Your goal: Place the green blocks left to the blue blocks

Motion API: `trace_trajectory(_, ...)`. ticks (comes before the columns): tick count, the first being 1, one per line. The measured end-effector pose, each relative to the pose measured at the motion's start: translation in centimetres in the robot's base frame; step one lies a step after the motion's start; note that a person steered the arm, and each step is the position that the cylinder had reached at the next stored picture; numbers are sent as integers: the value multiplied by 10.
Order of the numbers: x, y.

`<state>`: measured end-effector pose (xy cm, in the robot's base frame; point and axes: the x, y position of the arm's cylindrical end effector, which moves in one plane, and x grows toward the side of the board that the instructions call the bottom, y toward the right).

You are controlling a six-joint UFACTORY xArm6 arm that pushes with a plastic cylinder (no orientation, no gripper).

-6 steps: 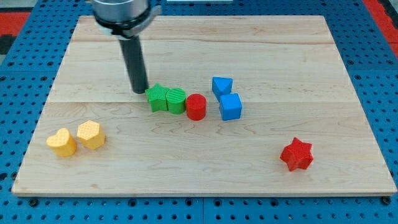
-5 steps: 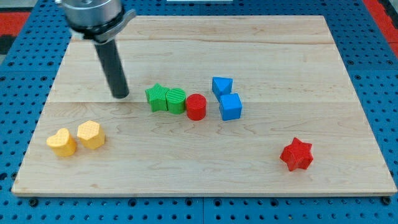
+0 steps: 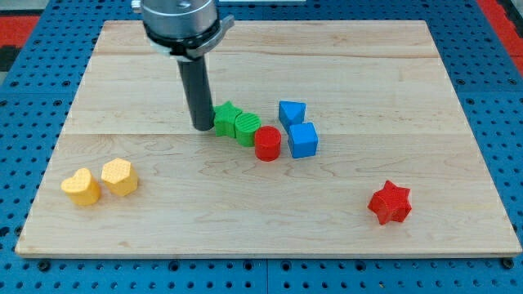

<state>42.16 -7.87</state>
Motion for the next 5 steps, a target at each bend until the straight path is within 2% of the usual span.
trace_trajectory(5, -37, 42)
